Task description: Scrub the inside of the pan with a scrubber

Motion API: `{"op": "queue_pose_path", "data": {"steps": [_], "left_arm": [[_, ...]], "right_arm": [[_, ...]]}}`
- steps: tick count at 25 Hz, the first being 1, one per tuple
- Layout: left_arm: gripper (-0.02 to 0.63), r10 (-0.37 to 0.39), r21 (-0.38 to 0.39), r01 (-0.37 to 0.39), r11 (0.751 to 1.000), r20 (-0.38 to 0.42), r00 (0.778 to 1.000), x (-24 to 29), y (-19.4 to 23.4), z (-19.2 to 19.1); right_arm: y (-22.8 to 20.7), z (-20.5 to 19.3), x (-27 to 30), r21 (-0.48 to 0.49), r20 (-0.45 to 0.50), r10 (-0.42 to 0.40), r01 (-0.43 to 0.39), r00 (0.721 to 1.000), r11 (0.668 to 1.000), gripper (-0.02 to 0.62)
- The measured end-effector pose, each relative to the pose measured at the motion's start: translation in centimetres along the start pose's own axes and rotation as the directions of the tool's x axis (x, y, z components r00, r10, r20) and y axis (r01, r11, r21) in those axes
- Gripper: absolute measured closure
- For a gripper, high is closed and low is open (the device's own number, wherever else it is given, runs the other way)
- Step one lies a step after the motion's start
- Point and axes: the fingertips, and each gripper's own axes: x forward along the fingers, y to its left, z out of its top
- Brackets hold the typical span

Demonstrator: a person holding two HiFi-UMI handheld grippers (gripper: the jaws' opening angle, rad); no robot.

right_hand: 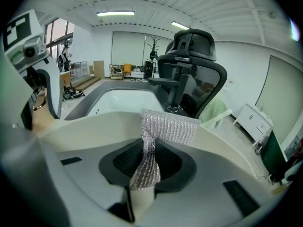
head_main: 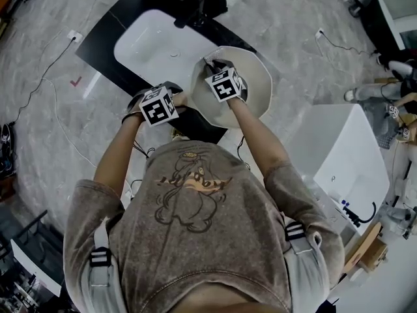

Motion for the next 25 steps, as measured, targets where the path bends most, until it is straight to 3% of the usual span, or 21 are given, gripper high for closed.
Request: {"op": "queue_pose_path", "data": {"steps": [7, 14, 21, 25], "left_arm": [[0.362, -0.002, -0.006, 0.002, 1.0, 0.007, 1.0, 0.2, 0.1, -0.2], [0.362, -0.005, -0.013, 0.006, 1.0, 0.012, 1.0, 0.1, 0.0, -0.2], [0.364, -0.003, -0.021, 0.003, 1.0, 0.005, 1.0, 0.1, 0.1, -0.3], [0.364, 0.002, -0.028, -0.002, 1.0, 0.0, 1.0, 0.1, 0.1, -0.2]], "right_arm": [[-3.1, -2.6, 0.2, -0.157, -0.119, -0.09, 0.07, 0.989, 0.985, 0.502], [-6.5, -5.6, -1.0, -0.243, -0.212, -0.177, 0.123, 0.961, 0.962, 0.502], [-7.8, -7.3, -2.9, -0.329, -0.297, -0.201, 0.097, 0.933, 0.939, 0.502], [-7.7, -8.9, -3.9, -0.375, -0.387, -0.161, 0.004, 0.908, 0.927, 0.502]]}}
